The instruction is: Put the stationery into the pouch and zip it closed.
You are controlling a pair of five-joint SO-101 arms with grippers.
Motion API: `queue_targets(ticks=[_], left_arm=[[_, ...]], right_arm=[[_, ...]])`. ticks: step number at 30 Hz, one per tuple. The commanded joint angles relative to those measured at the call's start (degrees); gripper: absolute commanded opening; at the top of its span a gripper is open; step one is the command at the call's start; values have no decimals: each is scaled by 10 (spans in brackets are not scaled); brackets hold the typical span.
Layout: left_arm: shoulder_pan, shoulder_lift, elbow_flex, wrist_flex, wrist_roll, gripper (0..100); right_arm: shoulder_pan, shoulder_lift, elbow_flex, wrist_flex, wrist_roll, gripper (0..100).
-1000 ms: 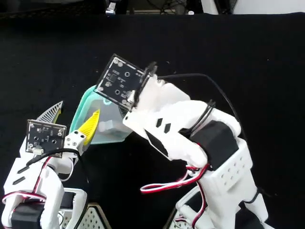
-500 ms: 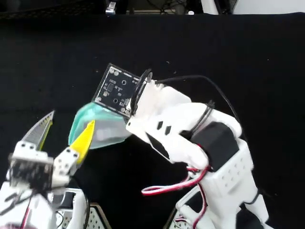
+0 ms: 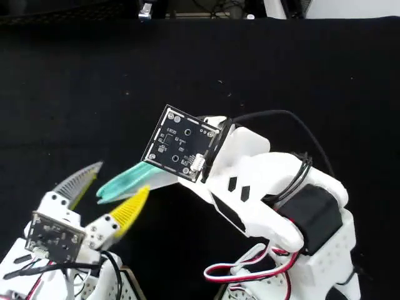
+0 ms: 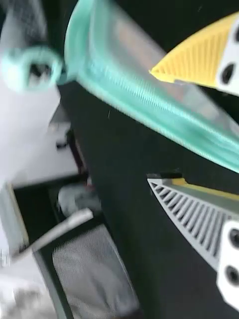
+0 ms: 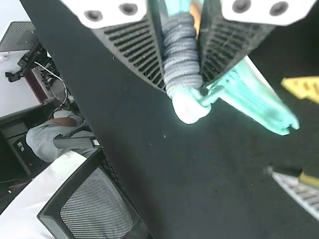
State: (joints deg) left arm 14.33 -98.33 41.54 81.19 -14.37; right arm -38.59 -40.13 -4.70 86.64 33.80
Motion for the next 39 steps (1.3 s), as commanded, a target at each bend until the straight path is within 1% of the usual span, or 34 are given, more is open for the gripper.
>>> queue_targets(ticks=[1, 8, 11, 15, 17, 21, 25, 31, 37, 39], left_arm=[[28, -1, -10, 4, -11, 300], [29, -1, -3, 15, -55, 300], [30, -1, 25, -7, -61, 300], [66, -1, 65, -45, -58, 295], [71, -1, 79, -68, -47, 248], [70, -1, 87, -100, -4, 118], [70, -1, 83, -105, -2, 42], [73, -2, 87, -102, -2, 30], [71, -4, 105, -101, -2, 30], [71, -4, 115, -101, -2, 30]], right_arm=[[0, 0, 11, -2, 12, 12], [-1, 2, 21, -4, 24, 12], [-1, 2, 21, -4, 24, 12], [-1, 2, 21, -4, 24, 12], [-1, 2, 21, -4, 24, 12], [-1, 3, 22, -14, 20, 12], [-1, 3, 40, -32, 21, 12], [-1, 3, 76, -64, 23, 12], [0, 1, 71, -68, 19, 12], [17, 2, 74, -84, 18, 12]])
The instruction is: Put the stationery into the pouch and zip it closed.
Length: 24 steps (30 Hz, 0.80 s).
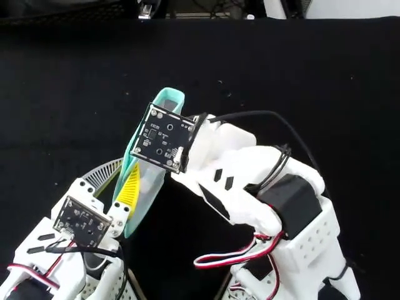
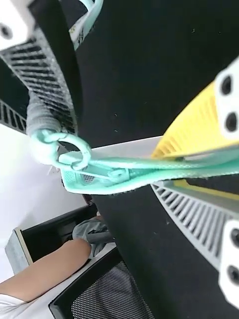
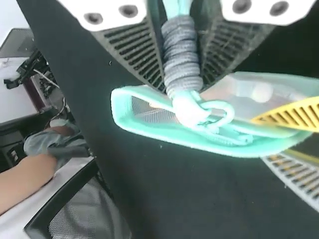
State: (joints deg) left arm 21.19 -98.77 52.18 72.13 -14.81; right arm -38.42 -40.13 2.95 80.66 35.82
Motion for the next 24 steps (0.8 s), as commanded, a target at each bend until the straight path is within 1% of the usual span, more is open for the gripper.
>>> queue_targets(ticks=[1, 4, 6, 8, 11, 16, 18, 22, 24], left_arm=[[2, -1, 13, -11, 3, 30], [2, -1, 15, -2, 3, 30], [3, -1, 11, 8, 3, 30], [2, -1, 12, 10, 2, 30], [2, -1, 16, 10, 2, 30], [2, -1, 16, 10, 2, 30], [2, -2, 16, 10, 2, 30], [2, -2, 16, 10, 2, 30], [2, -2, 16, 10, 2, 30]], right_arm=[[35, 3, 0, -36, -11, 12], [107, 3, 16, -89, -50, 12], [142, 3, 40, -127, -62, 12], [161, 3, 75, -174, -67, 12], [169, 4, 120, -227, -65, 12], [181, 37, 131, -244, -61, 12], [207, 66, 130, -257, -61, 12], [287, 138, 130, -307, -60, 12], [305, 167, 124, -322, -61, 12]])
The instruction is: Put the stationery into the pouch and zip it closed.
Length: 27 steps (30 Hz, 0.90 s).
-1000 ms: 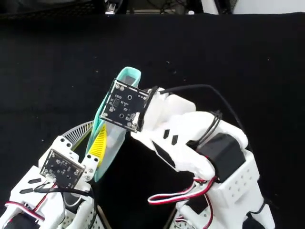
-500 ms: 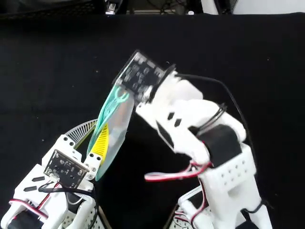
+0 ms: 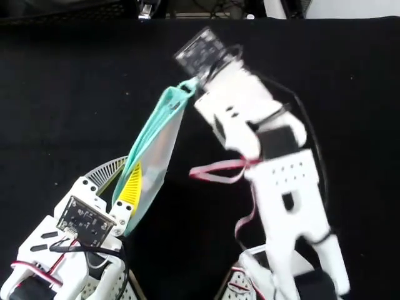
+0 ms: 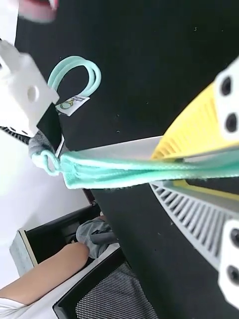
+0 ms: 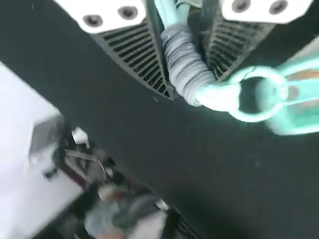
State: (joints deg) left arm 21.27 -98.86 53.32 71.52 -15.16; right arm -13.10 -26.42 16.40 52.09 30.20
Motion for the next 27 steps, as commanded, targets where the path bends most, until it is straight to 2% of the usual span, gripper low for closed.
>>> queue_targets(ticks=[1, 9, 16, 23, 27], left_arm=[[1, -1, 5, 16, 5, 30], [1, -1, 5, 17, 5, 30], [1, -1, 1, 35, -16, 30], [1, -1, 5, 32, -20, 30], [0, -1, 5, 32, -21, 30]], right_arm=[[57, 44, -19, -33, -6, 12], [121, 112, -53, -51, -10, 12], [124, 146, -65, -50, -9, 12], [91, 153, -60, -40, -6, 12], [51, 139, -77, 25, -6, 19]])
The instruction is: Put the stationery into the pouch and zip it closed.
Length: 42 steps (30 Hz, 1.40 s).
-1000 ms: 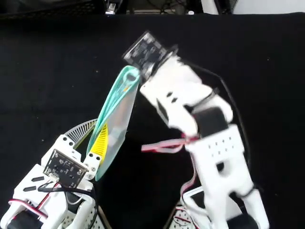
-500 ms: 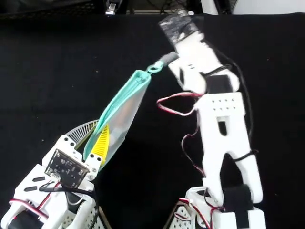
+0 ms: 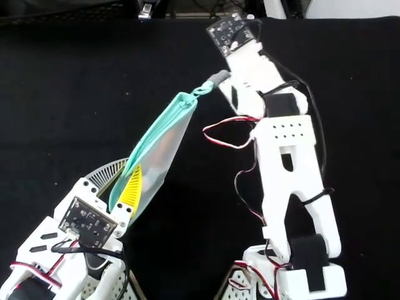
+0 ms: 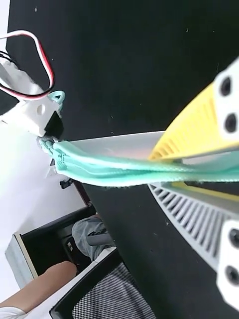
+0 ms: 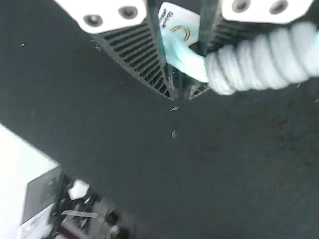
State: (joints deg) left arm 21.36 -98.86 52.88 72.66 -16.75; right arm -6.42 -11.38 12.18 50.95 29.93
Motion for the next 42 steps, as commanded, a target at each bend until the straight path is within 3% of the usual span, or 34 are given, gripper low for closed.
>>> queue_targets(ticks=[1, 5, 9, 14, 19, 26, 31, 36, 38, 42], left_arm=[[0, -1, 7, 20, -5, 30], [-58, -1, 2, 9, -5, 30], [-127, -1, 1, -12, -4, 30], [-204, -1, 0, -50, 23, 30], [-279, -1, 0, -91, 55, 30], [-302, -1, -7, -94, 59, 30], [-406, -1, -46, -94, 57, 30], [-425, 4, 28, -133, -33, 30], [-441, 4, 78, -184, -51, 30], [-481, 4, 141, -265, -51, 30]], right_arm=[[-31, -25, -44, 70, -6, 37], [-94, -104, -70, 197, -17, 198], [-148, -191, -65, 227, -41, 332], [-183, -316, -66, 230, -44, 310], [-185, -413, -65, 238, -122, 289], [-192, -411, -32, 238, -215, 420], [-89, -408, 83, 238, -174, 328], [44, -412, 227, 210, -175, 3], [84, -422, 295, 187, -175, 51], [117, -464, 444, 120, -176, 17]])
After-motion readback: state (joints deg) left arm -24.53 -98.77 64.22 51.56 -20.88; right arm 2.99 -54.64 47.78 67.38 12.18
